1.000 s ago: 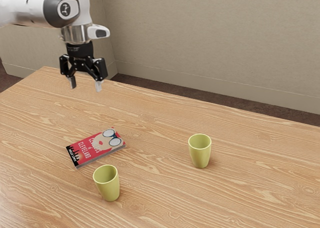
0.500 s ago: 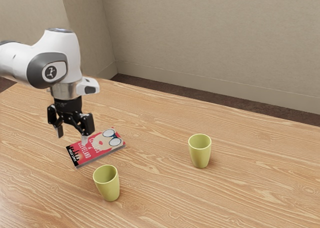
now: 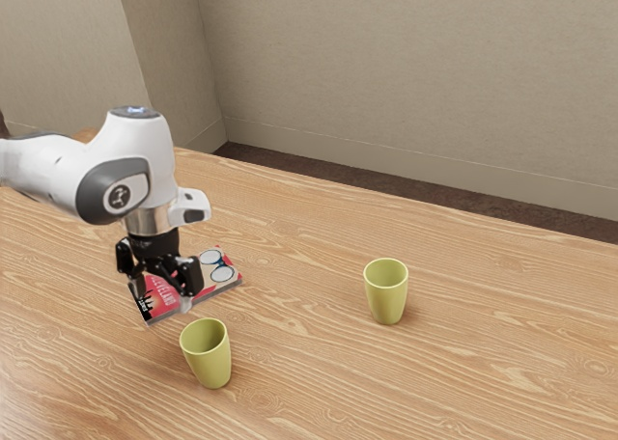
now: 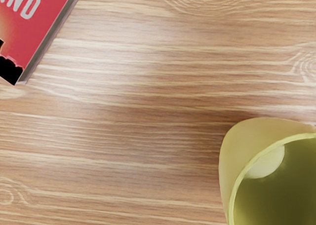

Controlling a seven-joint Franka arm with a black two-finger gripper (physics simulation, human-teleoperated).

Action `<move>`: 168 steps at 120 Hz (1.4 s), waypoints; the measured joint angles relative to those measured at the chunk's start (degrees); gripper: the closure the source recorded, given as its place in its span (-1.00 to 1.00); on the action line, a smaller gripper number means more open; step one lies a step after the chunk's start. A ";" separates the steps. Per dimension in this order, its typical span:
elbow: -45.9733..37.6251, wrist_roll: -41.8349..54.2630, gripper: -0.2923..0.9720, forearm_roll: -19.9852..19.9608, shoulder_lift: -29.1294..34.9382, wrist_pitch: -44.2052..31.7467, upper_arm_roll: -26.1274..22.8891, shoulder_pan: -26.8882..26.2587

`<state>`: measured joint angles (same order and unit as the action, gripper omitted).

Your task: Place the left cup onto the right cup

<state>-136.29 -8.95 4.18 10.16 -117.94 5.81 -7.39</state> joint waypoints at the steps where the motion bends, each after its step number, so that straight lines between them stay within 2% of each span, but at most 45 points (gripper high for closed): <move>1: -0.01 -0.05 -0.54 -0.01 -0.07 -0.14 0.00 -0.09; 63: -2.27 -2.56 -0.54 -0.61 -3.32 -6.69 -0.10 -1.83; 141: -3.01 -4.24 -0.54 -0.87 -6.30 -10.16 -0.10 -2.42; 150: -3.02 -4.36 -0.41 -0.86 -6.55 -10.49 -0.10 -2.56; 168: -2.67 -4.60 0.15 -0.86 -6.79 -10.90 -0.10 -3.05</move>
<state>-138.96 -13.55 3.32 3.36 -128.84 5.71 -10.45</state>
